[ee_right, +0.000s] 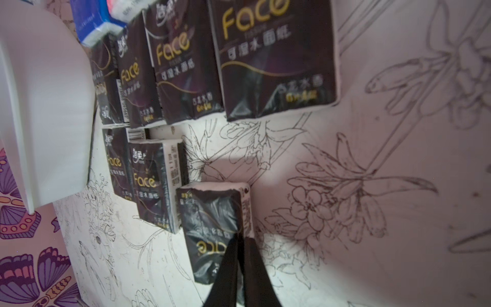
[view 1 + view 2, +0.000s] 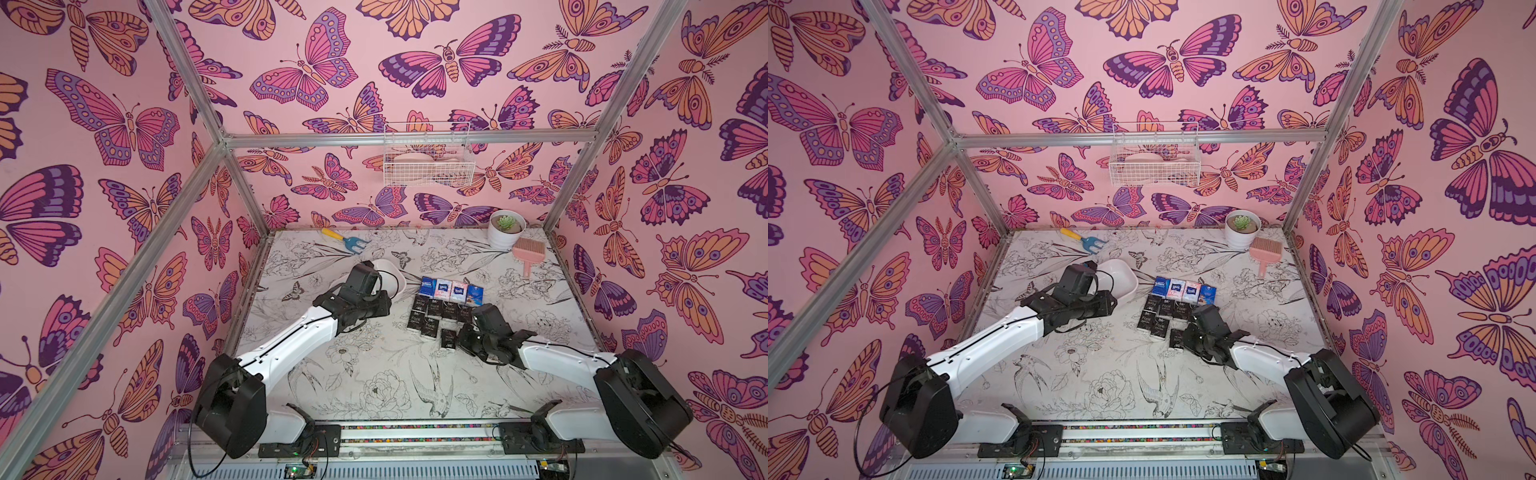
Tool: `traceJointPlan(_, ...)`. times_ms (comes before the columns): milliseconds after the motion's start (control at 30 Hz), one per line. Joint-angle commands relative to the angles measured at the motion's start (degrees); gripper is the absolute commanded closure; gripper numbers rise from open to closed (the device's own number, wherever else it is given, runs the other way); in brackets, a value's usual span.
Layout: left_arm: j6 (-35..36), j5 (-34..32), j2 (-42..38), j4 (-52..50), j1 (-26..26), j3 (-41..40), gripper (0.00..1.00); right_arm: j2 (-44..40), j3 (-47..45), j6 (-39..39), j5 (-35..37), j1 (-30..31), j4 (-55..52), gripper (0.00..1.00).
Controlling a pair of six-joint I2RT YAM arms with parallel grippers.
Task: Take the pocket tissues out of the storage box
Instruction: Move the pocket tissues to the center of the board.
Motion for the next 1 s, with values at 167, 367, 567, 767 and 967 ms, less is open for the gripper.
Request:
traceJointPlan(167,-0.33,-0.82,-2.47,-0.83,2.07,-2.1,0.62,-0.31,0.14,2.03,3.46,-0.4,1.44,0.96)
traceJointPlan(367,-0.36,-0.91,-2.03,-1.01,2.6,-2.28,0.62,-0.41,0.89,1.78,4.01,-0.4,1.03,0.98)
traceJointPlan(567,-0.39,-0.76,-1.45,-1.08,3.0,-2.19,0.62,0.58,1.64,2.06,4.78,-0.74,1.87,1.0)
traceJointPlan(767,-0.21,-0.68,-1.64,-1.11,3.05,-2.28,0.62,3.61,3.42,3.05,4.23,-1.06,4.18,1.0)
traceJointPlan(967,-0.23,-0.82,-1.97,-1.26,3.22,-2.54,0.62,5.56,4.37,4.67,3.93,-1.07,5.86,1.0)
